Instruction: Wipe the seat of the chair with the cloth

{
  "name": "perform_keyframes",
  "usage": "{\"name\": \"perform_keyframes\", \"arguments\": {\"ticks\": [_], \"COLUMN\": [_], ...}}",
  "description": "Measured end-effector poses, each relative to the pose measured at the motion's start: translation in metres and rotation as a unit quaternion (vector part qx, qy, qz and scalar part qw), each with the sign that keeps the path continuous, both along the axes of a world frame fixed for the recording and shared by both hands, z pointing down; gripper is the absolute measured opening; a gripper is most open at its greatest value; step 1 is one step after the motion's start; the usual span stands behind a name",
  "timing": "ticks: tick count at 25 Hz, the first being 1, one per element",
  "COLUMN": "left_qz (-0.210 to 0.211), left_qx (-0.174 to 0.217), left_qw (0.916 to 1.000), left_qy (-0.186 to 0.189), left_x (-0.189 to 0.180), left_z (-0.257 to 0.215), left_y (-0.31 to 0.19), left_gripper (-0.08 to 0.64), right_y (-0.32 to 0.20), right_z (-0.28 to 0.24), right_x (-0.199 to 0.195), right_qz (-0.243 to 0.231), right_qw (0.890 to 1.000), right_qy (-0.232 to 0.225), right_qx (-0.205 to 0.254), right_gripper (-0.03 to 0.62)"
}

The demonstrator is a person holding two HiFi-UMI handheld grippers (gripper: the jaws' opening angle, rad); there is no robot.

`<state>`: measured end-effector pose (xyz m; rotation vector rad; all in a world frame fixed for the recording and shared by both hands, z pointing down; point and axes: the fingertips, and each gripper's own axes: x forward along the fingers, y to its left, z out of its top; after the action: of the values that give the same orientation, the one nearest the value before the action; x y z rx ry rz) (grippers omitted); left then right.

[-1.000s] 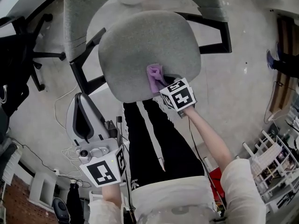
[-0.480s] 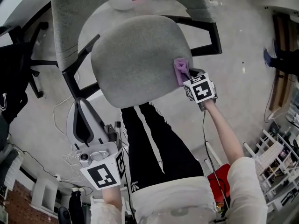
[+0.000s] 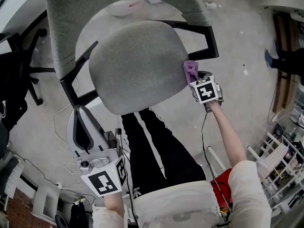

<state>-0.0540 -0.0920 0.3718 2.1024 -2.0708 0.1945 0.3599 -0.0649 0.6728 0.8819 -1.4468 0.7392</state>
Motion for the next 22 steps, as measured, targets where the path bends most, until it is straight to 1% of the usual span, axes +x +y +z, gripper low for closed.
{"name": "perform_keyframes", "arguments": {"ticks": [5,8,11,13,16,18,20,22], "left_qz": [0.001,-0.001,-0.007,-0.013,-0.018,-0.017,-0.017,-0.014], "left_qx": [0.001,0.004,0.013,0.022,0.038,0.048,0.066,0.096], "left_qw": [1.0,1.0,0.9999,0.9996,0.999,0.9986,0.9976,0.9951], "left_qy": [0.003,0.005,0.008,0.01,0.015,0.016,0.015,0.018], "left_x": [0.003,0.005,0.004,0.002,0.001,0.003,0.004,0.003], "left_z": [0.002,-0.001,-0.012,-0.027,-0.063,-0.094,-0.129,-0.167], "left_y": [0.001,0.0,-0.003,-0.008,-0.019,-0.029,-0.043,-0.057], "left_gripper": [0.012,0.012,0.012,0.012,0.012,0.012,0.012,0.012], "right_y": [-0.004,-0.006,-0.002,-0.002,-0.014,-0.034,-0.07,-0.111], "right_z": [0.003,-0.001,-0.01,-0.027,-0.073,-0.117,-0.17,-0.232], "right_x": [0.012,0.013,0.002,-0.016,-0.059,-0.095,-0.132,-0.168], "right_qz": [-0.002,0.008,0.011,0.024,0.056,0.079,0.094,0.101], "right_qw": [1.0,1.0,1.0,1.0,0.996,0.989,0.976,0.957], "right_qy": [0.024,0.024,0.016,0.002,-0.052,-0.101,-0.153,-0.201], "right_qx": [0.006,0.014,0.016,0.014,0.036,0.069,0.12,0.183], "right_gripper": [0.091,0.091,0.091,0.091,0.091,0.091,0.091,0.091]}}
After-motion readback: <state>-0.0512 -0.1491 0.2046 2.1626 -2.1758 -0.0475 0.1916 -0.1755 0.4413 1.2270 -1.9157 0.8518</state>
